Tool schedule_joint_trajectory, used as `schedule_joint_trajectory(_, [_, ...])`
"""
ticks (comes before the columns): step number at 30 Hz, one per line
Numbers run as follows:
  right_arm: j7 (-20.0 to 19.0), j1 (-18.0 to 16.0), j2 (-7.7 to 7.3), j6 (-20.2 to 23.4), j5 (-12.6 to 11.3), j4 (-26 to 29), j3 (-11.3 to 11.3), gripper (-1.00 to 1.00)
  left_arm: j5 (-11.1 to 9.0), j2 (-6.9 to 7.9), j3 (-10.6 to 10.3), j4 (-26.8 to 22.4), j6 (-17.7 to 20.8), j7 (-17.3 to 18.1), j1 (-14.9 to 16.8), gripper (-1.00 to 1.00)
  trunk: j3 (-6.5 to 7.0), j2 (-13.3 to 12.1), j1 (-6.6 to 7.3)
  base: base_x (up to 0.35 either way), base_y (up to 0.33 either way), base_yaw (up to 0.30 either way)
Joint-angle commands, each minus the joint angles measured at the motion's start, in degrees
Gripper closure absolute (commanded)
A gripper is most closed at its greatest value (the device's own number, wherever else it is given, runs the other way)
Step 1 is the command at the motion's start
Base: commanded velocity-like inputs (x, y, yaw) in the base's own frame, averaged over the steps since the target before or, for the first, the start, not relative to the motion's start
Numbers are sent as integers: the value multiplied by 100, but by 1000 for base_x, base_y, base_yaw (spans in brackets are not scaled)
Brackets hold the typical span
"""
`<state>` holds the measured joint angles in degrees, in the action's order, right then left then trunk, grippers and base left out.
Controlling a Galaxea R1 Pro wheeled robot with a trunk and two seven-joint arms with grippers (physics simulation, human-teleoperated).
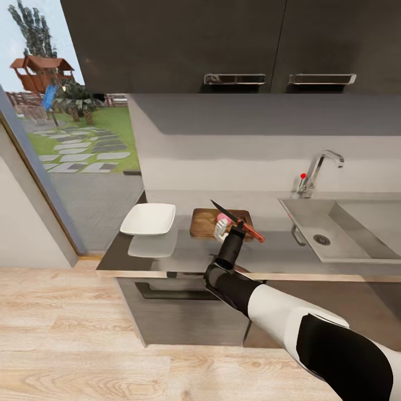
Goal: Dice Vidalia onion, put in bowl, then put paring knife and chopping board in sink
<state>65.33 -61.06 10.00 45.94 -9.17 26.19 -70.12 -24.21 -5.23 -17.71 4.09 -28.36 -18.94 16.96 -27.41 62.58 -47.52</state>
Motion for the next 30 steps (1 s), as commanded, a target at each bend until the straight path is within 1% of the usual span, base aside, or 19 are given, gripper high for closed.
schedule_joint_trajectory(1, [41, -11, 0, 37, -59, -37, -41, 100, -31, -5, -48, 22, -29, -13, 9, -100, -6, 4, 0, 0, 0, 0])
schedule_joint_trajectory(7, [21, -11, 0, -134, -59, -286, -45, 100, -30, -9, -48, 22, -29, -13, 9, -100, -6, 4, 0, 0, 0, 0])
schedule_joint_trajectory(23, [-46, -11, 0, -164, -89, -325, -46, 100, -31, -6, -48, 22, -29, -13, 9, -100, -6, 4, 0, 1, 0, 0])
schedule_joint_trajectory(26, [-47, -11, 0, -164, -93, -325, -46, 100, -30, 2, -48, 22, -29, -13, 9, -100, -6, 4, 0, 159, 0, 0])
schedule_joint_trajectory(30, [-47, -9, 0, -164, -93, -325, -46, 100, -31, 4, -48, 22, -29, -13, 9, -100, -6, 4, 0, 284, 0, 0])
